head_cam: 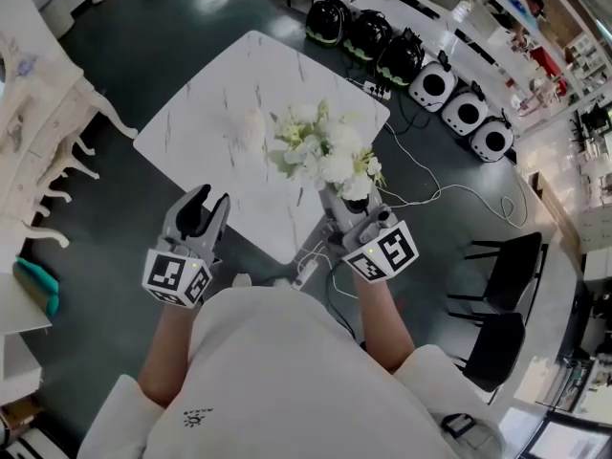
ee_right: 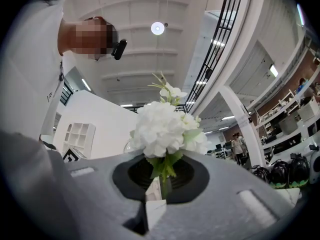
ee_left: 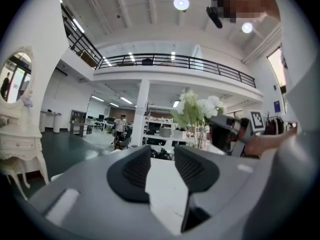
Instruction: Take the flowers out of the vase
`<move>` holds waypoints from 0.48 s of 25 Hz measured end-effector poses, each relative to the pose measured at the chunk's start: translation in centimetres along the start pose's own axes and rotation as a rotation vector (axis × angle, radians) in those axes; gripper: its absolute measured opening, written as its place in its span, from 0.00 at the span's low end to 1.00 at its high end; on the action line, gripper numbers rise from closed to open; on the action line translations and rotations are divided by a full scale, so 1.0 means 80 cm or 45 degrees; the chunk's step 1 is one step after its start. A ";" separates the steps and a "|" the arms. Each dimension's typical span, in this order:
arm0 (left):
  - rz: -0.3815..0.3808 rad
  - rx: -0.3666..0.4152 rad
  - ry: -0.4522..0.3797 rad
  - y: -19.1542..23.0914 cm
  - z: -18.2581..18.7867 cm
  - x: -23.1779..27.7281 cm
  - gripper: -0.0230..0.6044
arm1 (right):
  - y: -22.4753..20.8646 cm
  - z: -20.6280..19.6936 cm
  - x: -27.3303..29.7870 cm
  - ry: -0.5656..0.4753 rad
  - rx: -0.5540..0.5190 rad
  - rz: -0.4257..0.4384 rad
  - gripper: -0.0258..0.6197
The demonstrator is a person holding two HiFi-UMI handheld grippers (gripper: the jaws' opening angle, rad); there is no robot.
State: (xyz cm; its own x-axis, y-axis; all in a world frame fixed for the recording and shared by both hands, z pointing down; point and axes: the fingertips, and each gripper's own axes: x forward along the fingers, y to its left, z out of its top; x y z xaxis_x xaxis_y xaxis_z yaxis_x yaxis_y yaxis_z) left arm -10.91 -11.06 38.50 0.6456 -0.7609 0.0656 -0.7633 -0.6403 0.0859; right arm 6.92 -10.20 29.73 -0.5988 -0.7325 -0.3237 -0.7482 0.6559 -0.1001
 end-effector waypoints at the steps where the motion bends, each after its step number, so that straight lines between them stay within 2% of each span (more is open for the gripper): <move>1: -0.014 0.002 0.001 0.002 0.002 0.002 0.26 | 0.000 -0.001 0.000 0.006 -0.001 -0.009 0.09; 6: -0.076 -0.003 0.011 0.009 0.006 0.010 0.21 | -0.001 -0.007 -0.002 0.036 0.010 -0.066 0.09; 12: -0.093 -0.008 0.037 0.025 -0.001 0.015 0.14 | -0.003 -0.016 -0.009 0.060 0.043 -0.133 0.08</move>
State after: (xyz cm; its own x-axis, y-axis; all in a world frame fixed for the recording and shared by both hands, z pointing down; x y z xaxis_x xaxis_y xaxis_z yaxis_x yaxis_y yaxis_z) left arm -11.65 -13.26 38.83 0.7001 -0.7086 0.0880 -0.7140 -0.6933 0.0976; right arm 7.13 -10.09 31.22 -0.5312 -0.8046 -0.2654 -0.7978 0.5805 -0.1628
